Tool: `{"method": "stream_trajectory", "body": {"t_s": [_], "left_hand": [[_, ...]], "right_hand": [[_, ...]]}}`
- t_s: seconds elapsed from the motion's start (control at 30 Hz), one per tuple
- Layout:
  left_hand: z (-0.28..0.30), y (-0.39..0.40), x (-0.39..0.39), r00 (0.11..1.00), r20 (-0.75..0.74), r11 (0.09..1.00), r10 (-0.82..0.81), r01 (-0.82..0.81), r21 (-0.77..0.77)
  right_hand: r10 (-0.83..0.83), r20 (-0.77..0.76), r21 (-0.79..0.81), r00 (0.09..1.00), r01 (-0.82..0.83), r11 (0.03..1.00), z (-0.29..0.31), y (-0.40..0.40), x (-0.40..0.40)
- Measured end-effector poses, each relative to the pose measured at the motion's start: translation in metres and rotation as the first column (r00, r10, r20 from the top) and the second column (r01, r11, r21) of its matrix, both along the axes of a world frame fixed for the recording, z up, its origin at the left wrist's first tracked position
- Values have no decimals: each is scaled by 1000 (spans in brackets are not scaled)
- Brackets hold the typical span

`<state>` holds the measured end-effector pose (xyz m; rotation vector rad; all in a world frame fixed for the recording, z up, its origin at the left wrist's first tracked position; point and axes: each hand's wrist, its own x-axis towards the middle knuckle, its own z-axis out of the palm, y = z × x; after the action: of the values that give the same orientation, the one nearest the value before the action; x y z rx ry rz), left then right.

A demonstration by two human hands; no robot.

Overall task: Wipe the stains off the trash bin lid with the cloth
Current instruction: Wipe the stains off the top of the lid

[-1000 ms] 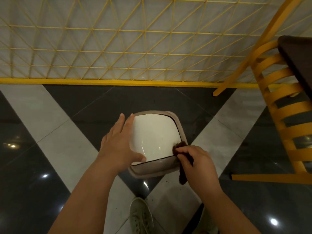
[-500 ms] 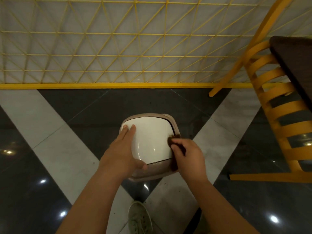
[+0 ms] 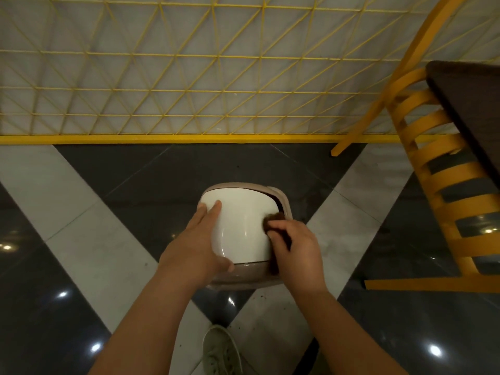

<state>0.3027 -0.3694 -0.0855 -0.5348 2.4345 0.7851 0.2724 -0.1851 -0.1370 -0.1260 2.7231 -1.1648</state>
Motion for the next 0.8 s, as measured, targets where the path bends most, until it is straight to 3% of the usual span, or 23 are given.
{"method": "stream_trajectory", "body": {"t_s": [0.1,0.27,0.33,0.47,0.63,0.7,0.8], "left_hand": [[2,2,0,1000,7,1000,-17,17,-16],[-3,1,-2,999,-24,999,-28,28,29],[-4,0,-2,998,-63,999,-15,18,48],[-4,0,-2,1000,1,1000,-16,16,13],[0,2,-2,999,32,999,-42,43,-33],[1,4,-2,998,32,997,-52,53,-47],[2,3,-1,999,13,999,-34,34,-30]], "right_hand": [[-16,6,33,1000,15,999,0,9,14],[234,-183,51,955,-229,972,24,-43,7],[265,-219,68,939,-256,964,25,-62,-14],[60,-212,0,975,-61,998,12,-56,-51],[-179,64,4,982,179,984,-16,-18,-42],[-187,62,21,980,186,982,-17,-10,-21],[-64,-71,10,995,65,998,0,-17,11]]}}
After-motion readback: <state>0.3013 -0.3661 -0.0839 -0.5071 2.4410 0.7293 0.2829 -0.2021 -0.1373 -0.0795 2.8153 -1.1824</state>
